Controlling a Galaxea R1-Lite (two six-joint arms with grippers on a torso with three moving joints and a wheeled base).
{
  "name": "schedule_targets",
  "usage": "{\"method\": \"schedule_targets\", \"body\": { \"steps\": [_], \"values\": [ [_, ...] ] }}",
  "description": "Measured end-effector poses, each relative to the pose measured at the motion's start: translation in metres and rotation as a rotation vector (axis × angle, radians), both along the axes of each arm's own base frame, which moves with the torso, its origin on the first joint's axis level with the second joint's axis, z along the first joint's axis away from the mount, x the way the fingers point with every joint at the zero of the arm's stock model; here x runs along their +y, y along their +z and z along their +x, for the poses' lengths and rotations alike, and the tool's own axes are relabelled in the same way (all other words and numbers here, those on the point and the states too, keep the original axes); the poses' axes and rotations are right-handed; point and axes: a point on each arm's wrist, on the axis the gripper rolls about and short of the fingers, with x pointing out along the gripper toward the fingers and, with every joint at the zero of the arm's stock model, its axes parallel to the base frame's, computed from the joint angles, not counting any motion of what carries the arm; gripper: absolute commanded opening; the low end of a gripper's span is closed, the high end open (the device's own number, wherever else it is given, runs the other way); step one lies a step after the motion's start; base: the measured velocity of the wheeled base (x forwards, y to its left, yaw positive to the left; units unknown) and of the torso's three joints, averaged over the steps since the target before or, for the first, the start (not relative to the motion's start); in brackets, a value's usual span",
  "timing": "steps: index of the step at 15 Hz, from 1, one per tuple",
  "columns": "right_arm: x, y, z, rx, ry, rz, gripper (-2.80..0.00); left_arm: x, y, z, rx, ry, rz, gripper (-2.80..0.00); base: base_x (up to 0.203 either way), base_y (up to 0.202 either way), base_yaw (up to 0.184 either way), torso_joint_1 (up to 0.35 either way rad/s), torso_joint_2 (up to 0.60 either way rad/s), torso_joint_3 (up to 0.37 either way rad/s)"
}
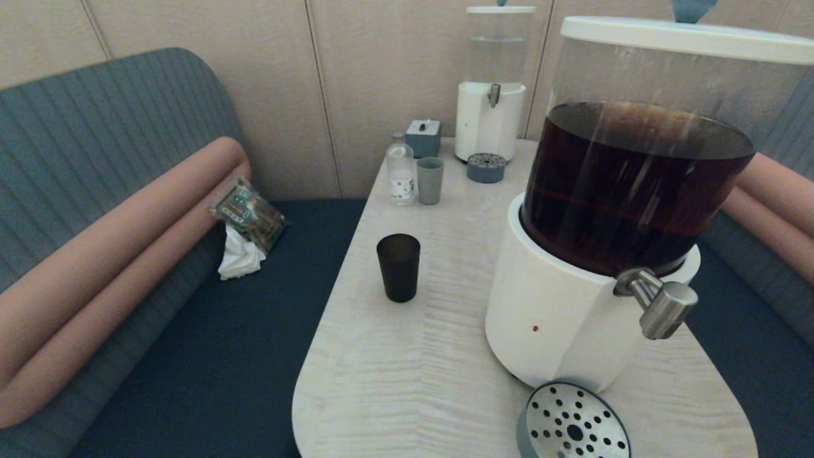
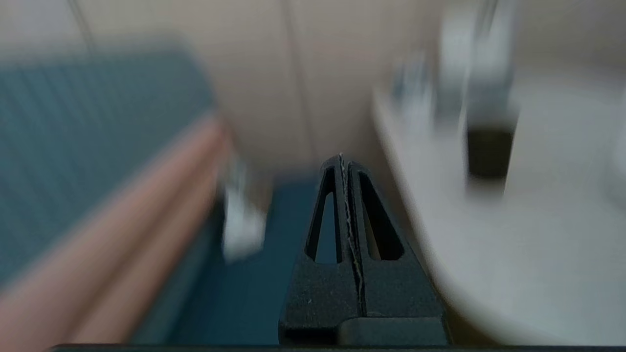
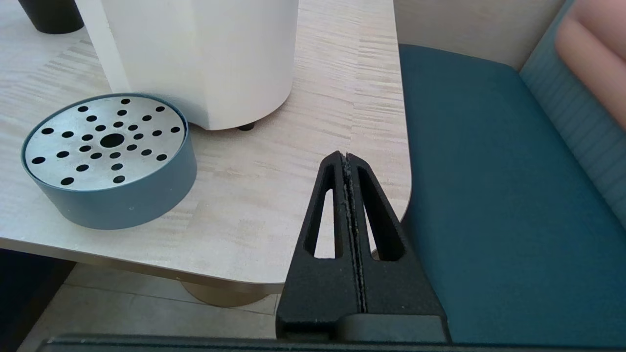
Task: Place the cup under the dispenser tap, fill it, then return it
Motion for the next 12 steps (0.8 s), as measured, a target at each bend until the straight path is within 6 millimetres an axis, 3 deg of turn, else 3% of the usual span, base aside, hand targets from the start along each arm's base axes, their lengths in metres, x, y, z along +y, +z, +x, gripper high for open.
{"method": "schedule_targets", "body": {
  "steps": [3,7,12],
  "values": [
    [0.000,0.000,0.000,0.000,0.000,0.000,-2.80,0.000,-0.017,0.005,0.166,0.017,0.004,-2.80,0.000,0.000,0.000,0.000,0.00,0.000],
    [0.000,0.000,0.000,0.000,0.000,0.000,-2.80,0.000,-0.025,0.006,0.244,0.006,0.004,-2.80,0.000,0.000,0.000,0.000,0.00,0.000],
    [0.000,0.000,0.000,0.000,0.000,0.000,-2.80,0.000,-0.023,0.006,0.232,0.006,-0.012,-2.80,0.000,0.000,0.000,0.000,0.00,0.000]
  ]
}}
